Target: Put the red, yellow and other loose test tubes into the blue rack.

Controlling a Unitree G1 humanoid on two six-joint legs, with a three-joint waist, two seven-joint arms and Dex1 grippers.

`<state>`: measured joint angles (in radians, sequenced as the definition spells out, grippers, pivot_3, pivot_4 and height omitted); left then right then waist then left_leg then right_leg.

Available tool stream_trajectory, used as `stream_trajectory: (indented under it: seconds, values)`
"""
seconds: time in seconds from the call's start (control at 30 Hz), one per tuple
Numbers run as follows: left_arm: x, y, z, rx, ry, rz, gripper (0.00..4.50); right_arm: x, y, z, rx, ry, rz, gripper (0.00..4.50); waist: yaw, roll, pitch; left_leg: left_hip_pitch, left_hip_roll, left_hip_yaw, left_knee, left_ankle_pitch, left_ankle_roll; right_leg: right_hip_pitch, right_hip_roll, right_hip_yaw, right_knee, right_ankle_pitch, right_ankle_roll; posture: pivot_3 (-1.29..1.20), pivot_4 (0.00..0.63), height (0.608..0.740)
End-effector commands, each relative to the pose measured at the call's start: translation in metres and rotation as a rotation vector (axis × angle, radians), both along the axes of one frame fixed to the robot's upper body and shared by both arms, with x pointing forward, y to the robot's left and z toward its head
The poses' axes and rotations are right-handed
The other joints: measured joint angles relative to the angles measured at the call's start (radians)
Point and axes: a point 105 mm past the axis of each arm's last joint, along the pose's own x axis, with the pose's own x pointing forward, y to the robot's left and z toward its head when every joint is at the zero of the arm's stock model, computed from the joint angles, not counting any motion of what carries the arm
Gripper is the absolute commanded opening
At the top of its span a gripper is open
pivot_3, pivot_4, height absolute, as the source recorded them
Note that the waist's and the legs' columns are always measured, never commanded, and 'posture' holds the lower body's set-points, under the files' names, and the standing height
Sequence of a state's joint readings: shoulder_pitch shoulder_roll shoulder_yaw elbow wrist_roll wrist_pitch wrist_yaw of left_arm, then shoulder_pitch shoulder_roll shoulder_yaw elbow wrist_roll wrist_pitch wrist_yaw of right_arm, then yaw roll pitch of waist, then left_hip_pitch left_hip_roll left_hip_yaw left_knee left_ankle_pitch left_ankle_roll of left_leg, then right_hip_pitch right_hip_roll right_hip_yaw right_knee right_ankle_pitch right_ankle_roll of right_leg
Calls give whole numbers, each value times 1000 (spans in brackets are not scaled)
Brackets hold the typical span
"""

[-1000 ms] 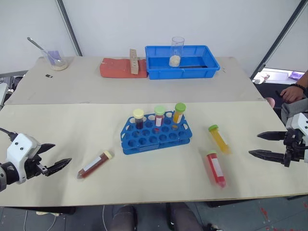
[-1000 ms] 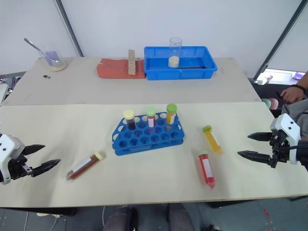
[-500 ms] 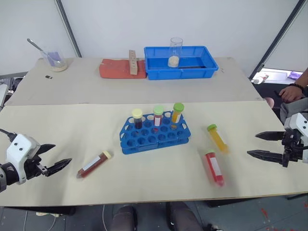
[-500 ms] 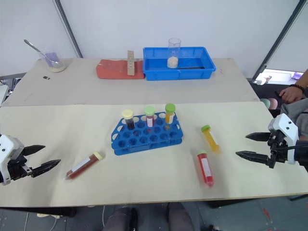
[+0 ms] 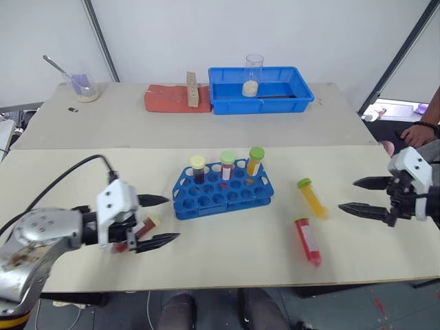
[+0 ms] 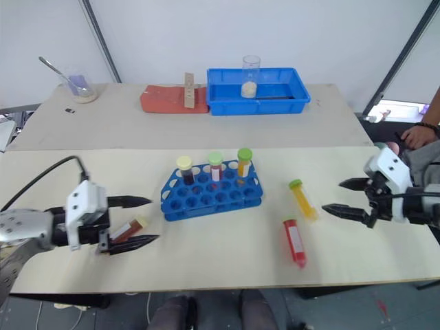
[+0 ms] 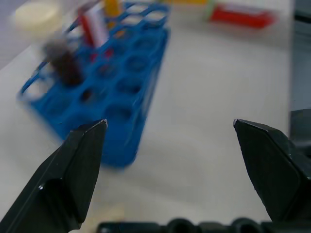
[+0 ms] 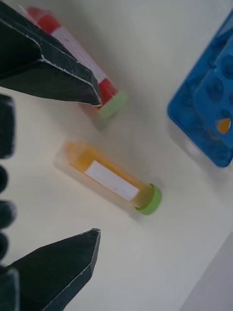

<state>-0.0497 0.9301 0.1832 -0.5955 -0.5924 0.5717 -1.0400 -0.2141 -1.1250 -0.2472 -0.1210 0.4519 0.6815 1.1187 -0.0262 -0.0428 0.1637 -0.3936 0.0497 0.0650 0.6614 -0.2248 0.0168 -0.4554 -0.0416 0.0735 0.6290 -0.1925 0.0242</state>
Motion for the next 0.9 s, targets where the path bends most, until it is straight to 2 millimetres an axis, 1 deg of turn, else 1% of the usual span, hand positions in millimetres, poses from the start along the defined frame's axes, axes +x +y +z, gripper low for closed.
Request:
stream_trajectory:
  seconds: [0.03,0.13,0.2,0.3,0.33,0.43,0.63,0.73,0.83,0.9]
  values:
    - [-7,-27,7,13,-26,-167,4493,11,8,1,-89,61,-71,4499,-5,0,0,0,0,0,0,0,0,0,0,0,0,0,0,0,150,740]
    - [-6,-45,8,21,-42,-255,4493,28,13,-6,-92,121,-155,4499,-9,0,0,1,0,-1,0,0,0,1,1,0,0,0,-1,0,150,740]
    - [-6,-52,6,30,-50,-281,4493,36,13,-11,-125,158,-197,4499,-12,0,0,-1,-1,-3,0,0,0,1,1,0,-1,0,0,0,150,740]
    - [-8,-63,1,40,-62,-321,4493,52,13,-23,-110,252,-320,4499,-16,0,0,-3,-2,-4,1,0,1,0,1,0,-1,0,3,0,150,740]
    - [-8,-65,0,42,-67,-325,4493,56,13,-25,-109,273,-344,4499,-18,0,0,-4,-2,-4,1,0,1,0,1,0,-2,2,7,0,150,740]
    - [-7,-69,-1,46,-83,-329,4493,67,12,-34,-109,321,-395,4499,-16,0,0,-7,-2,-6,1,0,1,-1,1,0,-3,5,5,0,150,740]
    - [-9,-72,-5,48,-98,-331,4493,79,19,-43,-101,398,-409,4499,-15,0,0,-9,-3,-7,3,0,1,-1,1,-1,-3,6,6,0,150,740]
    - [-10,-73,-8,47,-101,-328,4493,84,19,-47,-110,418,-421,4499,-16,0,0,-9,-3,-7,5,0,1,-1,0,-1,-3,6,6,0,150,740]
    - [-9,-73,-9,49,-111,-323,4500,85,21,-51,-123,437,-417,3608,-16,0,0,-9,-3,-7,6,0,1,-1,0,-1,-2,6,7,0,150,740]
    - [-7,-72,-9,46,-116,-317,4500,86,27,-53,-118,444,-401,2956,-16,0,0,-9,-2,-7,7,0,1,-1,1,-1,-2,6,8,0,150,740]
